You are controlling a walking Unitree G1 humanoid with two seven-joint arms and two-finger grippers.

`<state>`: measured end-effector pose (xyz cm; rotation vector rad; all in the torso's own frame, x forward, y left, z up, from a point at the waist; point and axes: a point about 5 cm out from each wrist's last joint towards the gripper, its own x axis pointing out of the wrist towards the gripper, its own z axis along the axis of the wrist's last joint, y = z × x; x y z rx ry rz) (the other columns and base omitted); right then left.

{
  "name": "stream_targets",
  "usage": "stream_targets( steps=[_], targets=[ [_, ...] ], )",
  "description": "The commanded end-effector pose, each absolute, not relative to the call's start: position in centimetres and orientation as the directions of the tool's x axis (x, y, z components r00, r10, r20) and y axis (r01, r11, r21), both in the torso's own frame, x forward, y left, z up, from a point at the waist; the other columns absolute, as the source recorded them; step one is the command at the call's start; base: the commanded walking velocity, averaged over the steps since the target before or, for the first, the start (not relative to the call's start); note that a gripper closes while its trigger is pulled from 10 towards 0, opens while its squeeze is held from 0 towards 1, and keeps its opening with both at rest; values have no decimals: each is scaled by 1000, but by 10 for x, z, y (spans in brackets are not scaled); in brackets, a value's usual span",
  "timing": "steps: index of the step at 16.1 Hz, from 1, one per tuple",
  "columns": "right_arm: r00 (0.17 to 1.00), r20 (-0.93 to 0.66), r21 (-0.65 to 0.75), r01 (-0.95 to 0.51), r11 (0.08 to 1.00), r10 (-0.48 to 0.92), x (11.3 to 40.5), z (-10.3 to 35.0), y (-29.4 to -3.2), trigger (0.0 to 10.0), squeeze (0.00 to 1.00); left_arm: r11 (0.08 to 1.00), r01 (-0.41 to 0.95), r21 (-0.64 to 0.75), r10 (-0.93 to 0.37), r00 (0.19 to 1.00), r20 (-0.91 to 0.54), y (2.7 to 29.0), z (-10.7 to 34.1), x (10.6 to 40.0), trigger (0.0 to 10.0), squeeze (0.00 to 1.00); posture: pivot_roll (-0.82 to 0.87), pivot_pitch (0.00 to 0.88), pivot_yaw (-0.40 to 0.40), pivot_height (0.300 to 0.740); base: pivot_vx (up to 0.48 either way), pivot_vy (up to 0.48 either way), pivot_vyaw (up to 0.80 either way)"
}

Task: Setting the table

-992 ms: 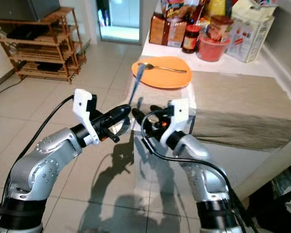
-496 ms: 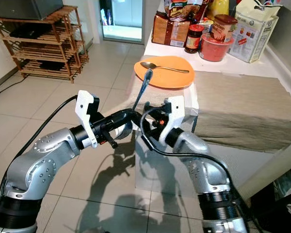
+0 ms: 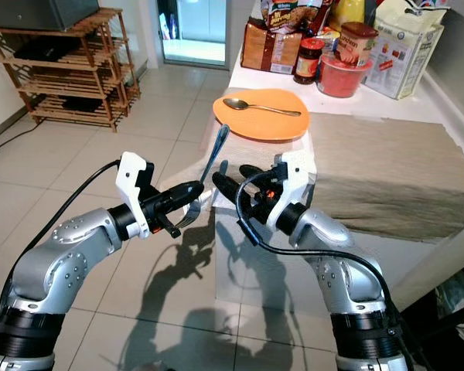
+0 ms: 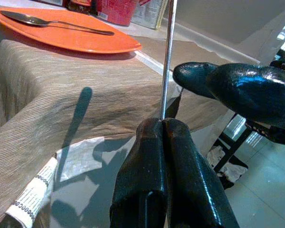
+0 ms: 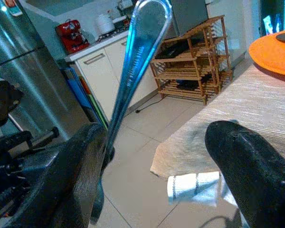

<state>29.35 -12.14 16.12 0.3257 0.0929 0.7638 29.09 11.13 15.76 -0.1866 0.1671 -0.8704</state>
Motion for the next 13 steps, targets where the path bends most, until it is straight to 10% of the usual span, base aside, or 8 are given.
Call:
stream_targets(
  steps=[1,13],
  targets=[
    [709,41,338,-672,658,704,291,161,-117,10000,0,605,769,-209,-791,610,-46,103,165,291,0,0,80,0,-5,740,0,0,0],
    [814,82,363,-562,743,576,316,166,-106,10000,0,531,825,-195,-840,543,8,89,183,282,0,0,95,0,3,740,0,0,0]
  ],
)
